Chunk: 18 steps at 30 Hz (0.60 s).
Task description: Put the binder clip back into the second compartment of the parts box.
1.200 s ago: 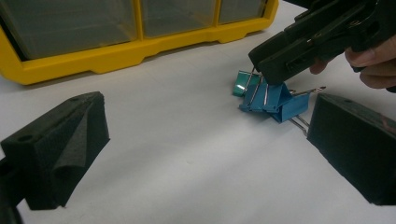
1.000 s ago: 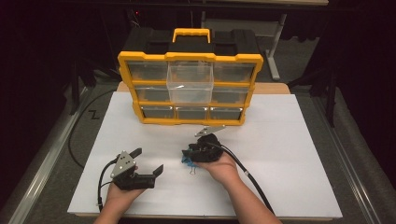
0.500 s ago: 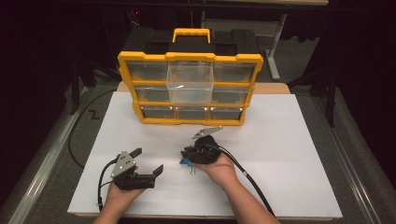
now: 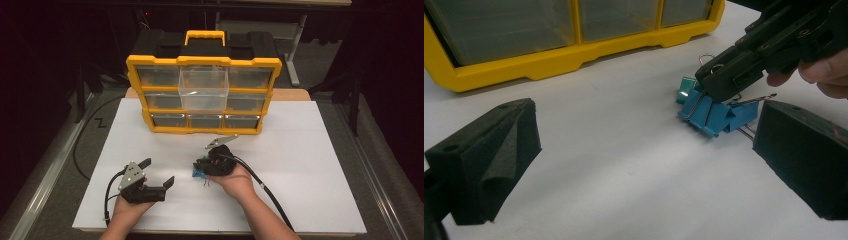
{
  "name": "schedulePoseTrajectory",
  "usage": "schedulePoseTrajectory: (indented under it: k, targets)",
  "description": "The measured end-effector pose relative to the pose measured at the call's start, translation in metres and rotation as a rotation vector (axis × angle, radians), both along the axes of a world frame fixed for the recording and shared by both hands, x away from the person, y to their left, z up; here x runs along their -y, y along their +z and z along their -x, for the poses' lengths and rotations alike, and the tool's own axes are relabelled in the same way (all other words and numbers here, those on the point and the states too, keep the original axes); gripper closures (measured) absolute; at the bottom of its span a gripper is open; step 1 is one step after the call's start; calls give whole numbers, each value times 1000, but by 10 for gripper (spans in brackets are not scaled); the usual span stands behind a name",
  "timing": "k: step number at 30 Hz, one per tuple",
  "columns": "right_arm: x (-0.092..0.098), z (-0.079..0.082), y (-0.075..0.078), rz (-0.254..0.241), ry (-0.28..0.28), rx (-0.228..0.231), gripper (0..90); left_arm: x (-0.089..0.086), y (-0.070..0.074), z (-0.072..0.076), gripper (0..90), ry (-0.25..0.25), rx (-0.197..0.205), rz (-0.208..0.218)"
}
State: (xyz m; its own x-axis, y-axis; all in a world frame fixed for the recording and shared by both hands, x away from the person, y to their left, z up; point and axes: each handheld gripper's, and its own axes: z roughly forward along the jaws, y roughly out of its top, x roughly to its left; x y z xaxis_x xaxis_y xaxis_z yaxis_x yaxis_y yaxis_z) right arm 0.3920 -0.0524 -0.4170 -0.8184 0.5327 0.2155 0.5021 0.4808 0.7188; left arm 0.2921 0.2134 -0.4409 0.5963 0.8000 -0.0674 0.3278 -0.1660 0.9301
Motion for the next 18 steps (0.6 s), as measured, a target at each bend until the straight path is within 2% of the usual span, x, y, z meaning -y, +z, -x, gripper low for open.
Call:
schedulePoseTrajectory:
  k: [5,7,9,12,18]
  targets:
    - [-1,3,2,-8,19,11,790,0,0,0,1,0,0,-5]
    - [0,5,5,-25,27,14,899,0,0,0,1,1,2,-3]
    - [0,7,8,-17,25,38,897,0,0,0,1,2,3,-2]
    - [0,8,9,-3,42,37,898,-1,0,0,1,1,4,-4]
    - [1,10,13,-5,61,45,900,-1,1,0,1,1,3,-5]
